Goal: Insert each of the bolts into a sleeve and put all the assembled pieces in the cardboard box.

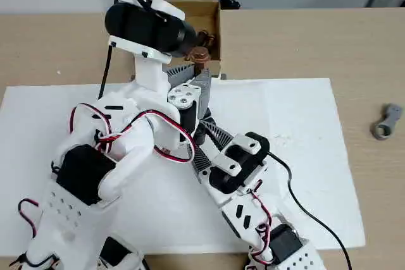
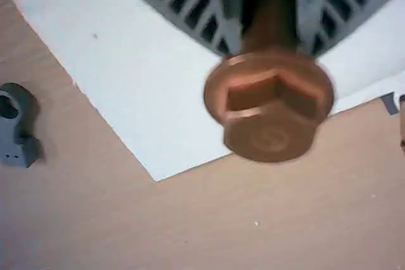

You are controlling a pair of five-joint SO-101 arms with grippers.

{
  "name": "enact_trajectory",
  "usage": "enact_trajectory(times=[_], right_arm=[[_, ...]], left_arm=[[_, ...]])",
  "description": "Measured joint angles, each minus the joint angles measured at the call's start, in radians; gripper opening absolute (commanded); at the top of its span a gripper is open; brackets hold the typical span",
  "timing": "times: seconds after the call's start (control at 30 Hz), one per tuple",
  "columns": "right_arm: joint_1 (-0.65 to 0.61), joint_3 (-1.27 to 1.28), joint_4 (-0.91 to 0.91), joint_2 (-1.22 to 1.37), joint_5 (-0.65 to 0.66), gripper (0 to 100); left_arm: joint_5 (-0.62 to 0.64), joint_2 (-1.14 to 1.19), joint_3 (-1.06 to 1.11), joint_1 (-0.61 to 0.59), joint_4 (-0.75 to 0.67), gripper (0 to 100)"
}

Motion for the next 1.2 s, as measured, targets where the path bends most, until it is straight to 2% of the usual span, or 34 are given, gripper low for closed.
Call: enact_trajectory(times=[0.2, 0.33, 0.9, 1.2], right_arm=[[0.000, -0.008, 0.000, 0.000, 0.000, 0.3], [0.000, -0.011, 0.000, 0.000, 0.000, 0.3], [0.002, -0.011, 0.000, 0.000, -0.003, 0.2], [0.002, -0.103, 0.164, 0.000, -0.052, 0.2]], left_arm=[[0.078, 0.000, 0.074, -0.018, -0.032, 1], [0.086, 0.002, 0.164, -0.018, -0.068, 1], [0.086, 0.000, 0.219, -0.020, -0.104, 1], [0.066, -0.017, 0.221, -0.020, -0.104, 1]])
